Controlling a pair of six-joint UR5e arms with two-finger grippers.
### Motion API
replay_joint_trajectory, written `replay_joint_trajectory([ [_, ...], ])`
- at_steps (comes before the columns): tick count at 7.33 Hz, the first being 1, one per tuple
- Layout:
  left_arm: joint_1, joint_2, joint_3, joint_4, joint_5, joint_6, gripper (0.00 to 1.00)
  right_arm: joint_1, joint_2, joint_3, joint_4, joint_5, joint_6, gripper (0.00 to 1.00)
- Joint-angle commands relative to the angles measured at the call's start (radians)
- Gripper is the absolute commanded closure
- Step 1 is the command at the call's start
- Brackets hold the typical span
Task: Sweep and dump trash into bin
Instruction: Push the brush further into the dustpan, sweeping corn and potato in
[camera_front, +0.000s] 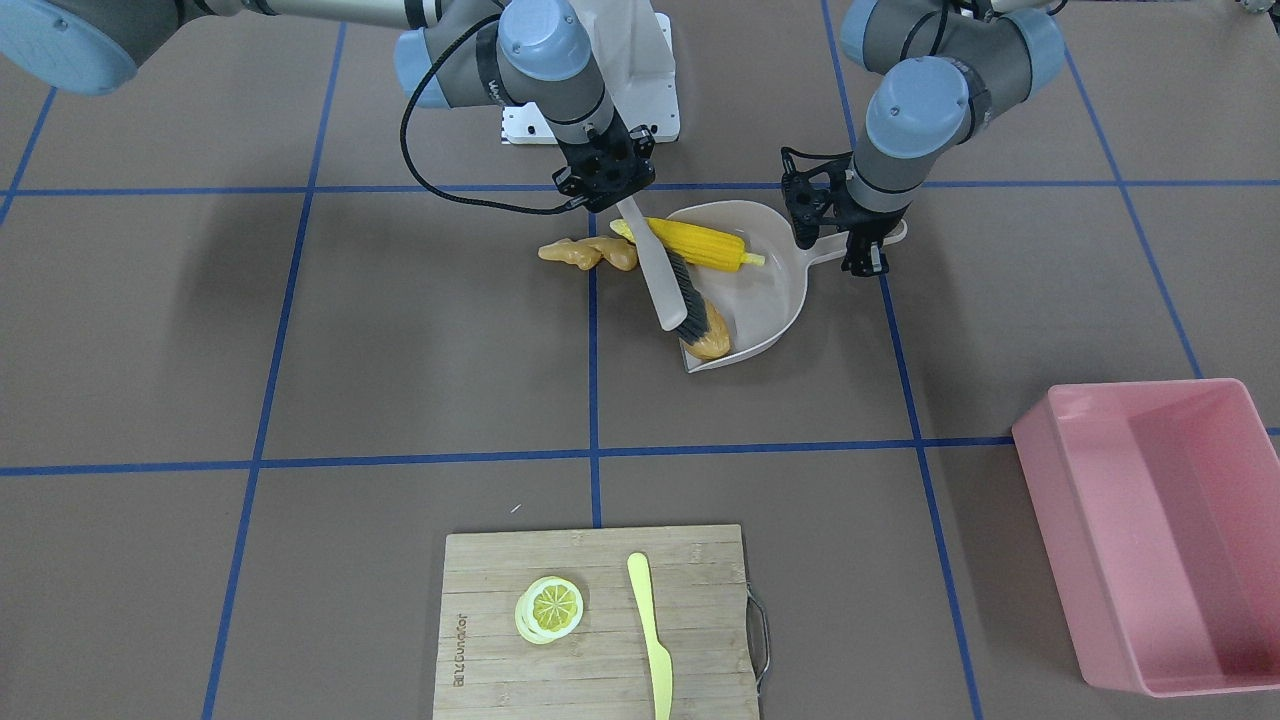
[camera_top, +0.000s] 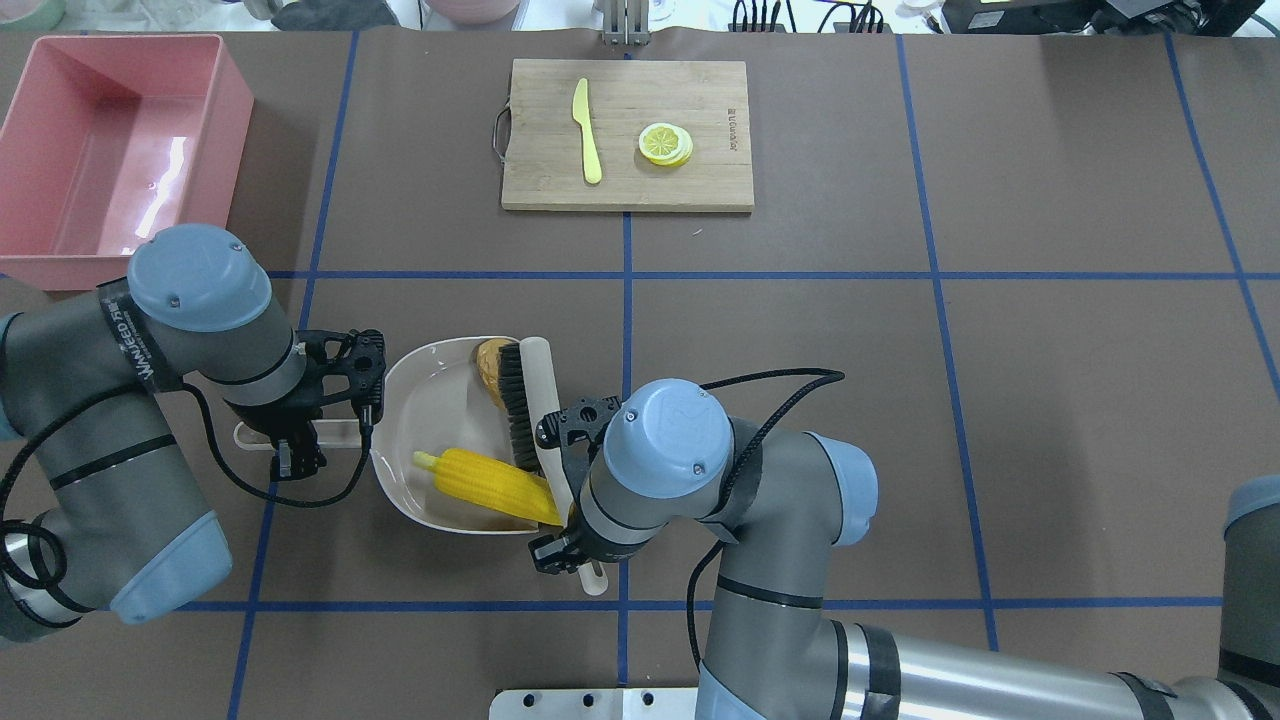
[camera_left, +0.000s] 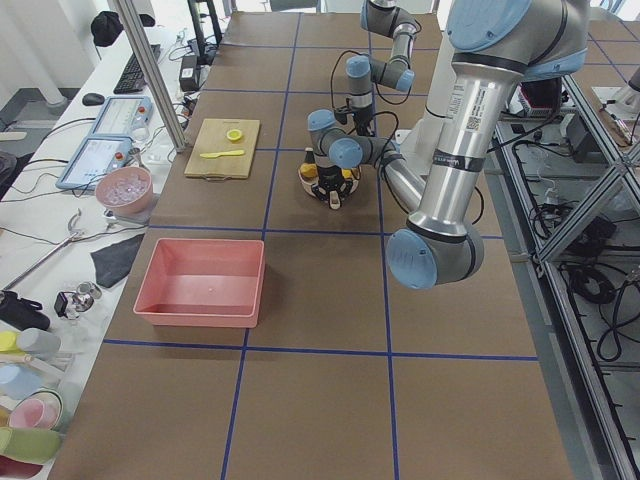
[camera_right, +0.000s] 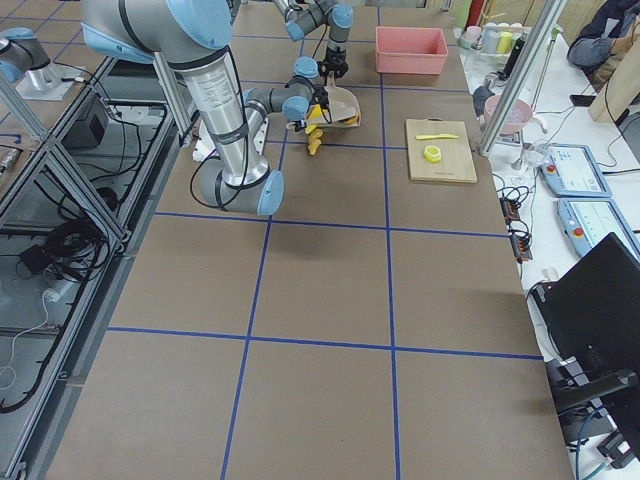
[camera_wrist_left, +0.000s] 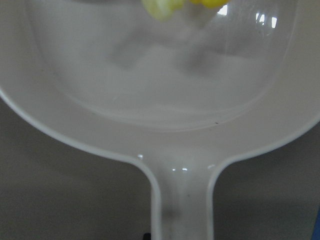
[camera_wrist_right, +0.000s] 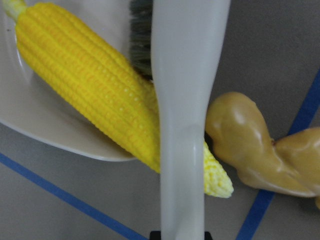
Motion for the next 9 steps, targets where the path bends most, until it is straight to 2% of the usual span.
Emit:
replay_joint_trajectory([
  [1,0.0,0.0,0.005,0.0,-0.001,0.0,1.0,0.003,0.043,-0.007,-0.054,0.008,0.008,1.0],
  [3,0.0,0.0,0.006,-0.006,-0.001,0.0,1.0,0.027,0.081,-0.007,-0.124,0.037,0.008,1.0],
  [5,0.0,0.002,0.006,-0.014,0.002,0.0,1.0,0.108,0.071,-0.001,-0.132,0.151,0.0,1.0],
  [6,0.0,0.002,0.006,-0.014,0.002,0.0,1.0,0.162,0.021,0.022,-0.126,0.227,-0.009,1.0],
  [8,0.0,0.002,0.008,-0.015,0.004,0.0,1.0,0.228,-0.139,0.162,-0.132,0.333,0.009,1.0],
  [9,-0.002,0.002,0.006,-0.015,0.004,0.0,1.0,0.263,-0.168,0.184,-0.156,0.421,0.107,1.0],
])
